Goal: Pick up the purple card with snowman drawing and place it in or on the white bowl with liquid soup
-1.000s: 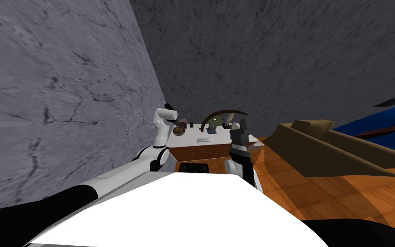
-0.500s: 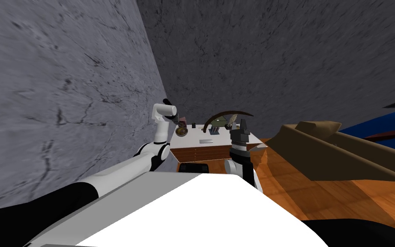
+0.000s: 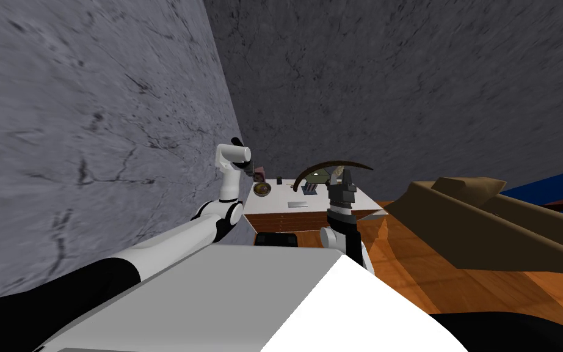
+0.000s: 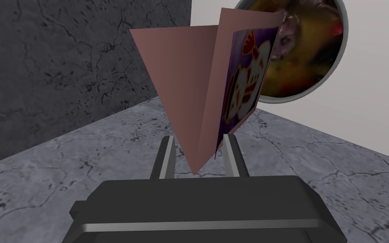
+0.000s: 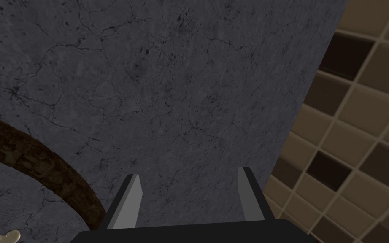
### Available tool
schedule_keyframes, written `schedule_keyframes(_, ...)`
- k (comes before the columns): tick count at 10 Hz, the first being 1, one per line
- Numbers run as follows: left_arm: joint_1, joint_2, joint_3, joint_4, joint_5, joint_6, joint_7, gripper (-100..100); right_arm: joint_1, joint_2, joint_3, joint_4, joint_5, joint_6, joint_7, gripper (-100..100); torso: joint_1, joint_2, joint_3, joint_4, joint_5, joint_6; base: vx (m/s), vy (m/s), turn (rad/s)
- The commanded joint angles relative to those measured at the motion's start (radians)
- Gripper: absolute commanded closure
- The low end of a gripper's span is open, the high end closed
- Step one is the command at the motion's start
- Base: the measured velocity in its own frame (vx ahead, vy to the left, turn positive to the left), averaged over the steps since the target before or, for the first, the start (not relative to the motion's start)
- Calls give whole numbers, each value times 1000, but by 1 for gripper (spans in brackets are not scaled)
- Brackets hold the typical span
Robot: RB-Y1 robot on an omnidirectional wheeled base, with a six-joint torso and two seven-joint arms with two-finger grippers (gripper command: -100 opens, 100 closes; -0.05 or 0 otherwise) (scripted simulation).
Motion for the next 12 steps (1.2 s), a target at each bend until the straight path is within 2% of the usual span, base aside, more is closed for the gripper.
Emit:
schedule_keyframes(1,0,0,0,0,0,0,0,-100,0,0,0,0,0,0,0,0,0,0,0,0,0,0,5,5,-1)
schedule_keyframes(5,0,0,0,0,0,0,0,-100,0,0,0,0,0,0,0,0,-2,3,2,1,-1,0,0,0,0)
schedule_keyframes(6,0,0,0,0,0,0,0,0,0,0,0,0,0,0,0,0,-2,3,2,1,-1,0,0,0,0)
schedule_keyframes(7,-17,4,2,-23,0,41,2,-100,0,0,0,0,0,0,0,0,-2,3,2,1,-1,0,18,4,-15)
schedule_keyframes(12,-61,15,8,-82,-1,144,6,-100,0,0,0,0,0,0,0,0,-3,3,2,1,-1,0,10,3,-4)
